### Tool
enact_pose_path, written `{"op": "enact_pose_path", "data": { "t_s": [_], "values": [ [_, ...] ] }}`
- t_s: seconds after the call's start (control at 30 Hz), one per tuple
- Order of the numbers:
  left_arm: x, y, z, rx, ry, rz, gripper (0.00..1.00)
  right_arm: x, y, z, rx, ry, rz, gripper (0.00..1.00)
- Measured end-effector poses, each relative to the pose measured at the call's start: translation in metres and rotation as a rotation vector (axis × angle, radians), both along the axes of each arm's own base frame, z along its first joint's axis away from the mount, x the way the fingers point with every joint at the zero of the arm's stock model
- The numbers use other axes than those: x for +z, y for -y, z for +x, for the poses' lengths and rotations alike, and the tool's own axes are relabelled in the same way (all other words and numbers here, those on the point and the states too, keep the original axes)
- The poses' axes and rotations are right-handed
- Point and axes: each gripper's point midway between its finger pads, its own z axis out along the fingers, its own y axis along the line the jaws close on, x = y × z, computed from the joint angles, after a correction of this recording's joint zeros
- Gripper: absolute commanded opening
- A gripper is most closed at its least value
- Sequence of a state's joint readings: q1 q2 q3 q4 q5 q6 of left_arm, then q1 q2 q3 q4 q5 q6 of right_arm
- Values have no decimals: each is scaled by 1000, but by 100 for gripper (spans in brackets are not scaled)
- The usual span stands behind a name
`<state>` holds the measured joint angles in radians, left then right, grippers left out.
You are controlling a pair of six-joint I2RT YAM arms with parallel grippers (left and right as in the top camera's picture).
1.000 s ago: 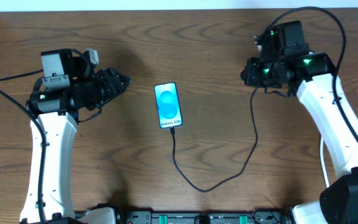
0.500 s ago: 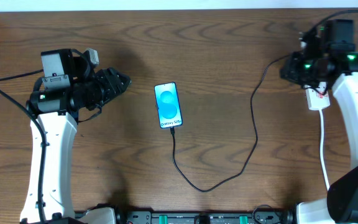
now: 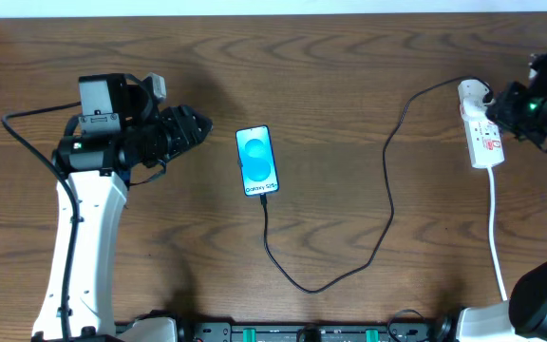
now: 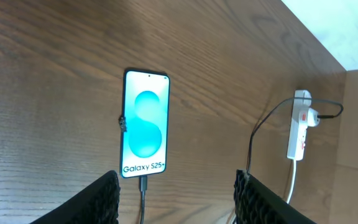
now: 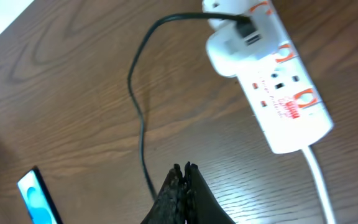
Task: Plug charger to phone and switch on socket
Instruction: 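Move the right gripper up to the white power strip's orange switch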
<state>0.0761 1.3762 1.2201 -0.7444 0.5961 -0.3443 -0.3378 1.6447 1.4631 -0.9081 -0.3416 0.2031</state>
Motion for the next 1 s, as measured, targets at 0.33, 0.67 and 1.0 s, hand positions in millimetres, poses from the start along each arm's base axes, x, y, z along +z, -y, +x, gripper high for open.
{"op": "enact_pose_path", "data": {
  "t_s": [0.33, 0.67, 1.0],
  "values": [
    [0, 2, 0, -6, 0, 0, 59, -1, 11, 0, -11, 7, -11, 1],
    [0, 2, 0, -6, 0, 0, 59, -14, 13, 5, -5, -12, -5, 1],
    [0, 2, 0, -6, 0, 0, 59, -22, 18, 25, 4, 33, -2, 1]
  ]
}}
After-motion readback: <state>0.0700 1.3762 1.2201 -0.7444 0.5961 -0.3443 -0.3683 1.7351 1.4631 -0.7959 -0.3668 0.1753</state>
